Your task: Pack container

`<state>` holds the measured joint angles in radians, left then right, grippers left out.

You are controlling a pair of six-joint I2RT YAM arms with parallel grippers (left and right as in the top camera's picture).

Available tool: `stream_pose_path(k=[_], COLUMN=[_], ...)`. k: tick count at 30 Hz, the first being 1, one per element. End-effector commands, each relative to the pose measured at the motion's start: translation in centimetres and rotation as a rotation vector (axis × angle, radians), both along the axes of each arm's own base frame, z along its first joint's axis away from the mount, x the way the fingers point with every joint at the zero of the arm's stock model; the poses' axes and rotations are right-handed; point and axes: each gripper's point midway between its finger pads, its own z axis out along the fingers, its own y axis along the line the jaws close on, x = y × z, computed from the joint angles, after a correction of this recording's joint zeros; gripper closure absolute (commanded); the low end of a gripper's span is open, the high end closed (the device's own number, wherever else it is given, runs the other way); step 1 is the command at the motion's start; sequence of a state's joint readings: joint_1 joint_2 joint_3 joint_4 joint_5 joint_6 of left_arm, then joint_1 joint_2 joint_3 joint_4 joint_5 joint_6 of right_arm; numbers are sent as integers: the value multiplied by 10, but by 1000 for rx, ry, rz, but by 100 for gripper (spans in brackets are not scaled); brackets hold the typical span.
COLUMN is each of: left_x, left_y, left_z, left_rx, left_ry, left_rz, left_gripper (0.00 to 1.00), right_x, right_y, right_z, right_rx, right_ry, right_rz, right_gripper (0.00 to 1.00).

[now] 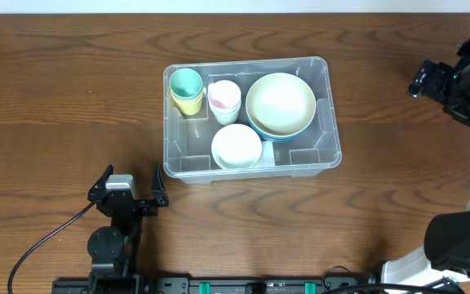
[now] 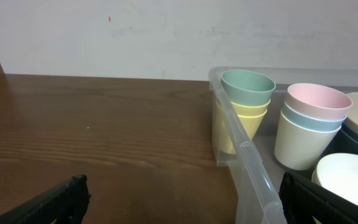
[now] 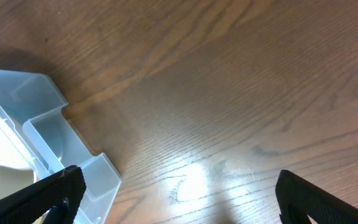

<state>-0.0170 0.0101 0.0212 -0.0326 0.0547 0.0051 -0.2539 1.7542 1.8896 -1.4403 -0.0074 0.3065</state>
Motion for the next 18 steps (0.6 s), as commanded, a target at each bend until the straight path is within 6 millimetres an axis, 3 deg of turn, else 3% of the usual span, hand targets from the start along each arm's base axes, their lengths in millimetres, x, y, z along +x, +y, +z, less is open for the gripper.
stream_pose_path(k=[1,10,12,18], left_x=[-1,-1,-1,-1], left_y=[2,2,2,2], left_z=[-16,-16,-16,-16], left_rx=[20,20,20,20], left_ry=[47,47,47,47], left_rz=[8,8,8,8], left_gripper=[2,2,2,2], right_x=[1,6,7,0], right_y=[-1,11,27,107], right_z=[6,-1,4,36], right_rx=[-1,3,0,-8], right_ry=[-18,-1,-13,-108], right_rz=[-12,23,65,285], right_gripper=[1,1,1,1])
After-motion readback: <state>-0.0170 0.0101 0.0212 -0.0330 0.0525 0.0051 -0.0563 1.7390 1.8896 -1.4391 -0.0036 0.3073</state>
